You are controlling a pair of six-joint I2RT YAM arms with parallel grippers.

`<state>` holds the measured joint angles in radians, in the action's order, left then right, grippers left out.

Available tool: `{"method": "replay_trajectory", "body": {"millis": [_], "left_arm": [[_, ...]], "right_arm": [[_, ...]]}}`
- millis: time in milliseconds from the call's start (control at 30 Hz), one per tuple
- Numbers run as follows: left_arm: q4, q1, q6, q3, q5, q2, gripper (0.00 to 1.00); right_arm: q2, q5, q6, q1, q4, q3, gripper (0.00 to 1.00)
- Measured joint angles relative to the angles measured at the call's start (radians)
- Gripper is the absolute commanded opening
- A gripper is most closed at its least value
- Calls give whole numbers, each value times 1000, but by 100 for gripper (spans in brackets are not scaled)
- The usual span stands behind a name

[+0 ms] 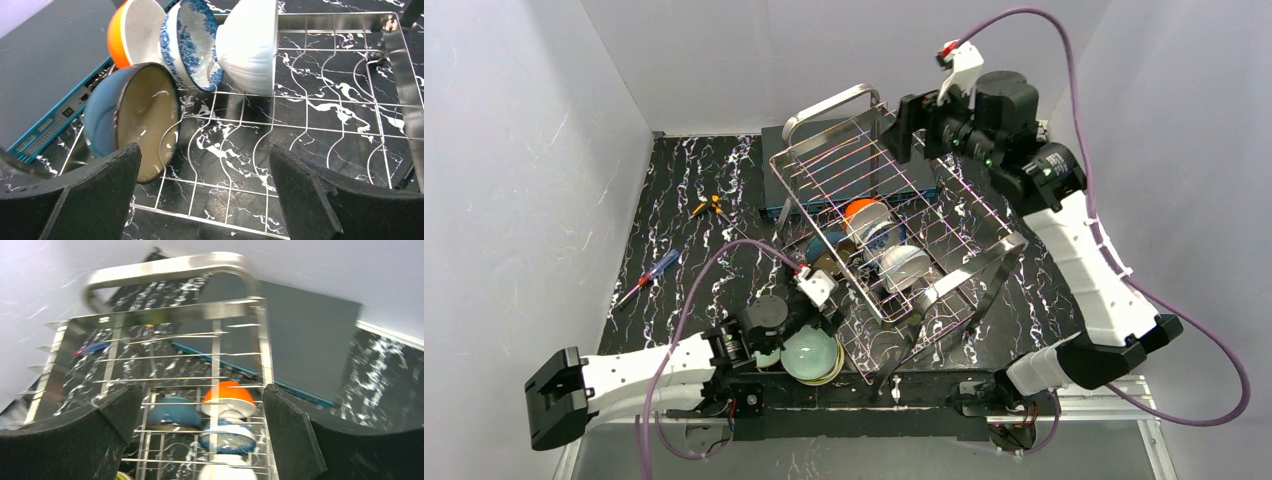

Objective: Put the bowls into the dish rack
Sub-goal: Adjust the dish rack at the center of the board.

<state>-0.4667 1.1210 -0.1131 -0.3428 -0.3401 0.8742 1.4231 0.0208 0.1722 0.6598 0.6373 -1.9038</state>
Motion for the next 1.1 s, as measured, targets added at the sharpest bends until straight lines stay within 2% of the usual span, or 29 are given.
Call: {"method": "replay_trajectory", "body": {"millis": [167,333,400,567,700,800,900,1000,1100], "left_arm": [[28,0,7,43,-71,-129,98],[102,0,96,41,-203,-203,98],[163,-1,151,30,-257,-209,98],[416,-1,354,-74,-391,-171,98],[686,-23,595,-232,-458,-97,97],[790,-62,726,-272,-432,-74,92],[853,-140,832,-272,-339,-54,89],[838,-239,893,-254,-199,-43,85],[747,-313,918,-195,-54,-37,83]], "right_arm": [[21,55,21,-208,19,0,99],[20,139,94,-445,4,12,99],[10,172,145,-549,-30,64,99],[-2,253,270,-726,-126,272,98],[-1,342,377,-792,-253,502,97],[11,397,435,-799,-322,643,96],[23,447,462,-798,-365,734,93],[23,486,467,-797,-402,795,87],[21,516,464,-797,-433,852,80]]}}
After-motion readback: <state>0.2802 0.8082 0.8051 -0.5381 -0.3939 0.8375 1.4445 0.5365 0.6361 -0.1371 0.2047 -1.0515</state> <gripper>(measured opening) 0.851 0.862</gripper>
